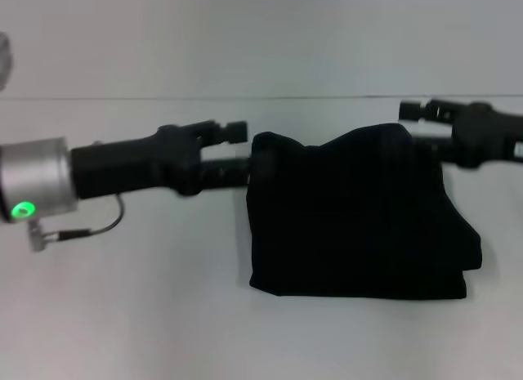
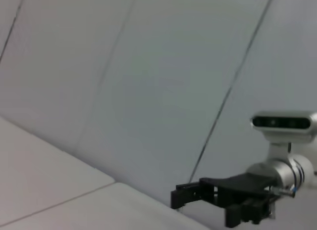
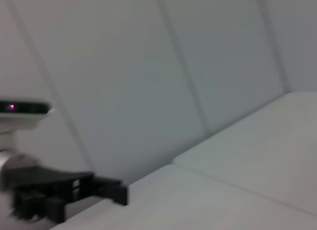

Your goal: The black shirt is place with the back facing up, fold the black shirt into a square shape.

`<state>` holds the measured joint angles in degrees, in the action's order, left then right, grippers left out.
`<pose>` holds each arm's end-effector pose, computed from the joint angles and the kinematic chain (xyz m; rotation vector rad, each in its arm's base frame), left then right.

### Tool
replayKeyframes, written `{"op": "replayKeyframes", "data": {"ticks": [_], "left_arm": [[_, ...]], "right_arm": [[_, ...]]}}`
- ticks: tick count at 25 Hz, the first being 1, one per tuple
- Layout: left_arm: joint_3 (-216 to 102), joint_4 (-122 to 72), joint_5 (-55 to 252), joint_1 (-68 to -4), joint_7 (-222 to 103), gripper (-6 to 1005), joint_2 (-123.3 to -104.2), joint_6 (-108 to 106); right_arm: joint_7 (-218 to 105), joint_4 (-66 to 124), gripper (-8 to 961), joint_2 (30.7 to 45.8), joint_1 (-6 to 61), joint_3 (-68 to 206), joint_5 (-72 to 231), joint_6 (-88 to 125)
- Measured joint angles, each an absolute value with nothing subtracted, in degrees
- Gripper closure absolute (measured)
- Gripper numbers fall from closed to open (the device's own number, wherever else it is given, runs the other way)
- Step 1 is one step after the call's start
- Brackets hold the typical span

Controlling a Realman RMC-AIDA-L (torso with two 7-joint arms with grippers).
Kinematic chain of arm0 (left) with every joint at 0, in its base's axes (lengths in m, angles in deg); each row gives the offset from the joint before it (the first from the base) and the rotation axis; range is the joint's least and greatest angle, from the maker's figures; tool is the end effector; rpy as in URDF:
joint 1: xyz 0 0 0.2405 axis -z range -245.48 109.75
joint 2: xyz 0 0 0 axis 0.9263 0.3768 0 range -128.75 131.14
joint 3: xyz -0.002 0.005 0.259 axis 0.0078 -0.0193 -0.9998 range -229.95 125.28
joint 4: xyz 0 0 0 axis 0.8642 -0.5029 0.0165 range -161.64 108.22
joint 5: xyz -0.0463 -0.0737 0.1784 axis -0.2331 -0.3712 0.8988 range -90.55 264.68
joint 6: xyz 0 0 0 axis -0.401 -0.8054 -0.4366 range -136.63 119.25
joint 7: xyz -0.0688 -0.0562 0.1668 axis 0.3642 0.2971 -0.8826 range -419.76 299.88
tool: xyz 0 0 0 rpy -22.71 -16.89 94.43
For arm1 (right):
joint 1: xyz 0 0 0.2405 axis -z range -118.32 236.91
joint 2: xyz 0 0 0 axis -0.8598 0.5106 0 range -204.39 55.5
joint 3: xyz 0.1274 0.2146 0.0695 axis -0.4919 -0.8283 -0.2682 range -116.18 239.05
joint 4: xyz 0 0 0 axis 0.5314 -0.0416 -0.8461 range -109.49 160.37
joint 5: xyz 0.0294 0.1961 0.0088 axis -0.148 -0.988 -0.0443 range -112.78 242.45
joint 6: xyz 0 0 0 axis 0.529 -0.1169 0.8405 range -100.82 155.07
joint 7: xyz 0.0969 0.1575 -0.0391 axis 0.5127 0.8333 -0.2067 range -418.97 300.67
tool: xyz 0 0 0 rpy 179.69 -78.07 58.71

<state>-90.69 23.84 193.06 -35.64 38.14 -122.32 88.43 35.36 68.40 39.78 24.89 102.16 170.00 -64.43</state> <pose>-0.1654 0.3465 -0.0123 -2.6953 -0.7391 -1.0479 0.1976 0.3785 0.0200 -2.6479 0.6944 0.8692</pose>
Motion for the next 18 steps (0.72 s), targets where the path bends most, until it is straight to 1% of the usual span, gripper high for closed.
{"op": "replayKeyframes", "data": {"ticks": [6,12,15,18], "left_arm": [[-88.6,26.11,199.67,-38.06,31.82,138,-122.26,93.01],[-88.41,27.28,206.12,-37.78,30.71,139,-122.08,94.25],[-88.39,27.2,206.2,-37.76,30.64,139,-122.07,94.81],[-88.44,27.17,206.23,-37.69,30.55,140,-122.04,95.68]], "right_arm": [[34.16,69.89,58,40.59,26.45,102.46,173.82,-69.79],[33.2,69.99,70,41.91,25.87,102.8,180.95,-70.11],[33.23,70.01,72,42.34,25.54,102.81,182.6,-69.98],[33.42,70.03,73,42.46,25.44,102.83,182.85,-70.5]]}}
